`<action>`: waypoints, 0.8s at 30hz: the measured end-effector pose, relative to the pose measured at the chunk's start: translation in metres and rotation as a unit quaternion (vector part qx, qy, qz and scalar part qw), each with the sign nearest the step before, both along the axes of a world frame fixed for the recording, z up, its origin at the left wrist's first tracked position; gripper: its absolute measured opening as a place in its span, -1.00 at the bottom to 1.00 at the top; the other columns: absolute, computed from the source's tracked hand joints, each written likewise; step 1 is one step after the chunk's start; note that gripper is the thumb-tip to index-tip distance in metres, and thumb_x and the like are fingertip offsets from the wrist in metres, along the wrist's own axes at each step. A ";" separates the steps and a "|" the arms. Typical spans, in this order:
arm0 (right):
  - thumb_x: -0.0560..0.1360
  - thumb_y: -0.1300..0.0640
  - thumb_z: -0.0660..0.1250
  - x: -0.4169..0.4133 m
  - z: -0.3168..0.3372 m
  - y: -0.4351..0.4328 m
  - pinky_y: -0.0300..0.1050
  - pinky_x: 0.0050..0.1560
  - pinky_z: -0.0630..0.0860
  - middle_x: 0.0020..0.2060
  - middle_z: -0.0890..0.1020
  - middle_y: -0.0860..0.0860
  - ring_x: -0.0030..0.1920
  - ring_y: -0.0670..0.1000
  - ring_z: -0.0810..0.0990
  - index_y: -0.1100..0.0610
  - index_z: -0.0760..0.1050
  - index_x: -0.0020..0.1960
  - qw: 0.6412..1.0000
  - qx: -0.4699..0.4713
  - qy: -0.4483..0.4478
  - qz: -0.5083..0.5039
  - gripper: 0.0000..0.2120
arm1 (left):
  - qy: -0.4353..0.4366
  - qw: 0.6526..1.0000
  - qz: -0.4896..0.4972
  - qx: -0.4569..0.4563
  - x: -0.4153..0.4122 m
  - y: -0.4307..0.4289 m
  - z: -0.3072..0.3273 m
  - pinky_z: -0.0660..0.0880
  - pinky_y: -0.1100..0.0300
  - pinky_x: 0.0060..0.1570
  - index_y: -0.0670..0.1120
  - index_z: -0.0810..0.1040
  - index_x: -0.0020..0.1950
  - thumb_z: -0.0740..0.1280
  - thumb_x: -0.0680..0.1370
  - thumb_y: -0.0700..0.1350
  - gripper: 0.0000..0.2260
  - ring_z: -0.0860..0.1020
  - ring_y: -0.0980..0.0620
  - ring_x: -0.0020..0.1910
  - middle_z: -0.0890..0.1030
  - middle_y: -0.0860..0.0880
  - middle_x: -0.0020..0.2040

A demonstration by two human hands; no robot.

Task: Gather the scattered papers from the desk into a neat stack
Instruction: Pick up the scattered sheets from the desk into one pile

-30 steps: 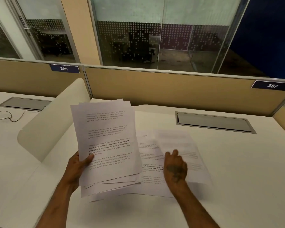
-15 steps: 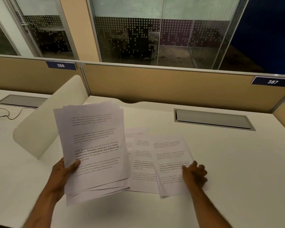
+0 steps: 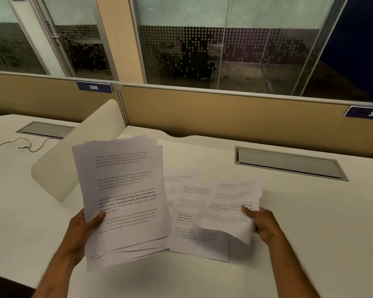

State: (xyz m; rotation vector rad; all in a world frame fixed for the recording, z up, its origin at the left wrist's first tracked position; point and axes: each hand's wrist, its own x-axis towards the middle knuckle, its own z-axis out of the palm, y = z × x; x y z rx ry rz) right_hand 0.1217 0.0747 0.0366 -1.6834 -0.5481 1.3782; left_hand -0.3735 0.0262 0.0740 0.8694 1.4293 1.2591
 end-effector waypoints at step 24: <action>0.40 0.33 0.49 -0.074 0.000 0.017 0.21 0.24 0.56 0.14 0.67 0.27 0.15 0.27 0.64 0.31 0.56 0.24 0.983 0.004 -0.181 -0.016 -0.59 | -0.029 0.997 -0.070 0.004 0.005 0.027 -0.004 0.70 -0.06 -0.20 -0.03 0.62 0.17 0.47 0.46 -0.13 -0.71 0.73 -0.27 -0.05 0.75 -0.17 0.05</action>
